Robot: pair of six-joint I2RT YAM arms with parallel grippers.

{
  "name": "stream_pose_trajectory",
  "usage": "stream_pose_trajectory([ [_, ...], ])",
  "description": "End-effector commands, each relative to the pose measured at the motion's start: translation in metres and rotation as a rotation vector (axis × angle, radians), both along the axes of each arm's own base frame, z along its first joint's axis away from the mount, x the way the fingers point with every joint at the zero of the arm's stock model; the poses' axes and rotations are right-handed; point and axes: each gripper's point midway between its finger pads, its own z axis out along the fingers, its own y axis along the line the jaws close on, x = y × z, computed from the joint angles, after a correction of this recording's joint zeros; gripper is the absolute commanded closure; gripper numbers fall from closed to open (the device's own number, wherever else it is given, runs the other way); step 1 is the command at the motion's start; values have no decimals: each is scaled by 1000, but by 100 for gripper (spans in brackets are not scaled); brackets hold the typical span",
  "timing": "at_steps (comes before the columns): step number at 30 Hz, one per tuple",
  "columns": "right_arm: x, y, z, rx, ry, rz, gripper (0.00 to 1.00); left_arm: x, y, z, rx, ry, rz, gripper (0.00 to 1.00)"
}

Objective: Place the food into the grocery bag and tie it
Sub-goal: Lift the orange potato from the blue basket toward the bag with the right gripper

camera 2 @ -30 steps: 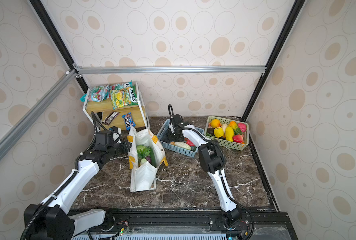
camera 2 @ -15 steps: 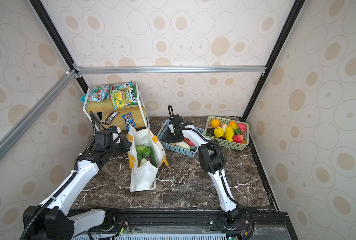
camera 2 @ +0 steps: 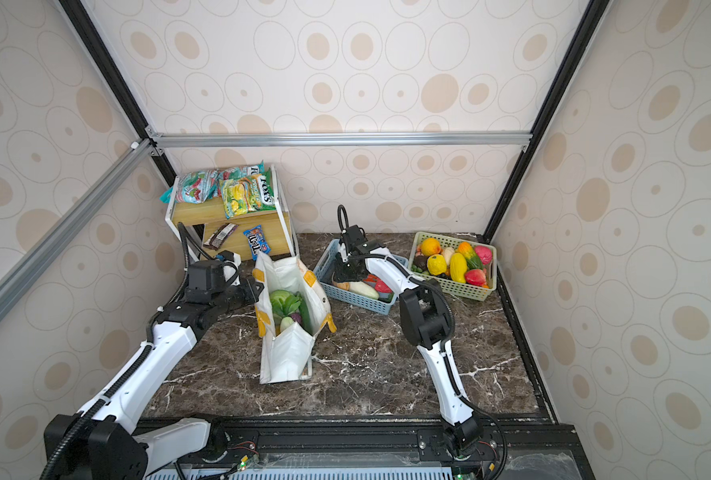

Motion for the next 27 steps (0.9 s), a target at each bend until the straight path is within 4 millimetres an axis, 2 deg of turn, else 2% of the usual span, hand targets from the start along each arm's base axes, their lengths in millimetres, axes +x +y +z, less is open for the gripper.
stream_pose_trajectory([
  [1, 2, 1, 26, 24, -45, -14, 61, 4, 1, 16, -2, -65, -4, 100],
  [6, 5, -3, 24, 7, -51, -31, 63, 6, 0, 19, -4, -71, -10, 100],
  [11, 10, -9, 33, 3, -70, -68, 63, 6, -3, 22, 0, -77, -28, 100],
  [17, 17, -16, 61, 19, -130, -101, 63, 4, -10, 27, -13, -90, -74, 100],
  [27, 12, -23, 109, 52, -187, -126, 63, -6, -21, 33, -64, -131, -132, 100],
])
